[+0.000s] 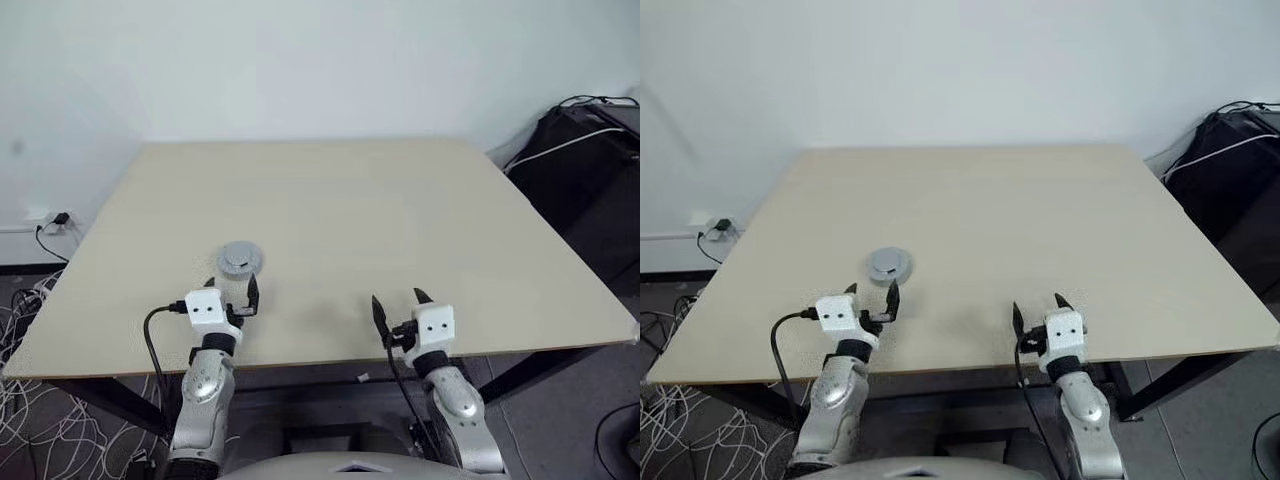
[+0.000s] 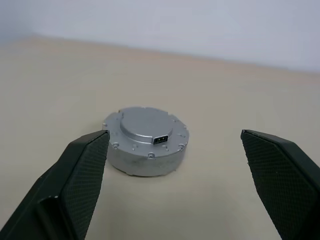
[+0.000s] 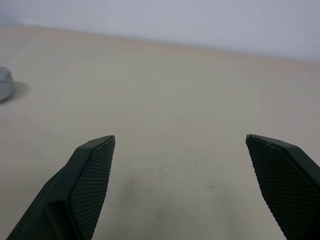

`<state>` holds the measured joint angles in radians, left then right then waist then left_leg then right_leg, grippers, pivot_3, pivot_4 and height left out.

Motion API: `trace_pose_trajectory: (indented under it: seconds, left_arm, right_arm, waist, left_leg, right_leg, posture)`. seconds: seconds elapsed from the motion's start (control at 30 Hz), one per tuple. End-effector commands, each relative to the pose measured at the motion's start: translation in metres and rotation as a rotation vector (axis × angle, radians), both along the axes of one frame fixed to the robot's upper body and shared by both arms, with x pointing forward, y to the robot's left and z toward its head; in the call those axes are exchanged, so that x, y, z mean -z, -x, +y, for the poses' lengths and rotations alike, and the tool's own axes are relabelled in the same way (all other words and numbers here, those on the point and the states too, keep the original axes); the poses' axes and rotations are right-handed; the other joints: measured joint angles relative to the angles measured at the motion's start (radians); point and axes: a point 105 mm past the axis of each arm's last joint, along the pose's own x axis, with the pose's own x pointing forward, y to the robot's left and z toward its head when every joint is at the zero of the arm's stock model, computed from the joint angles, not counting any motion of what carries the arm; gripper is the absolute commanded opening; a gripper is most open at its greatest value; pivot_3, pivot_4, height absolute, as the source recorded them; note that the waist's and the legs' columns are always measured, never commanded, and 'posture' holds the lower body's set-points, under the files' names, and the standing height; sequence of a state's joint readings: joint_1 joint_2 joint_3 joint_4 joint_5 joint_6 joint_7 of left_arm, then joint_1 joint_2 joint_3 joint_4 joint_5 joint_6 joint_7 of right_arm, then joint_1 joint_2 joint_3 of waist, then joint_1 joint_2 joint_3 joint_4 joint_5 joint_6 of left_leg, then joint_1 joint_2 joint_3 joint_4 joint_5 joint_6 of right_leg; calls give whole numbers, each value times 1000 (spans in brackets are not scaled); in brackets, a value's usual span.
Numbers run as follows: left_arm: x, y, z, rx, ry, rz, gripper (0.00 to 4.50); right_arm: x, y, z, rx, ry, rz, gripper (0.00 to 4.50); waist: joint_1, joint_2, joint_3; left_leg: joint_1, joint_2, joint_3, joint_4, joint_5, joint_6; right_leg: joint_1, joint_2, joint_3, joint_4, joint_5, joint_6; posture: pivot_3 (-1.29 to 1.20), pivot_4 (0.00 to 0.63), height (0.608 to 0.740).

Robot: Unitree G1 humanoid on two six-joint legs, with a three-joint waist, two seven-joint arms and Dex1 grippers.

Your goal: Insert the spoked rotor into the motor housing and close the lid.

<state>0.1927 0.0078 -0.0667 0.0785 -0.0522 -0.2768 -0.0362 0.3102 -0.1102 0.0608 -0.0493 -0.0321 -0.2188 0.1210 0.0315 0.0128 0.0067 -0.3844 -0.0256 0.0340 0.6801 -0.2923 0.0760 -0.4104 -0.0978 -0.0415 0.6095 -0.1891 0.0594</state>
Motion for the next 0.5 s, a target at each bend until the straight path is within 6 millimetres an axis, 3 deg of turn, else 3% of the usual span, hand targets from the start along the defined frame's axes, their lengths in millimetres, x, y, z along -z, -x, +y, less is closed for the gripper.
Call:
trace_pose_trajectory:
  seconds: [0.03, 0.27, 0.5]
  left_arm:
    - [-11, 3, -11, 52, -75, -94, 4446]
    - [-12, 10, -13, 41, -131, -150, 4446]
    - [-15, 13, -1, -42, -126, -164, 4446]
  right_arm:
    - [-11, 1, -7, 56, 23, -75, 4500]
    - [-12, 1, -25, 233, 16, -114, 4500]
    - [-21, 4, -21, 222, -9, -132, 4500]
  waist:
    - [0, 1, 0]
    - [-1, 2, 2]
    - [-1, 3, 2]
  left_leg:
    - [0, 0, 0, 0, 0, 0]
    - [0, 2, 0, 0, 0, 0]
    - [0, 2, 0, 0, 0, 0]
  right_leg:
    - [0, 0, 0, 0, 0, 0]
    - [0, -1, 0, 0, 0, 0]
    - [-1, -1, 0, 0, 0, 0]
  posture:
    - [0, 0, 740]
    - [0, 0, 740]
    - [0, 0, 740]
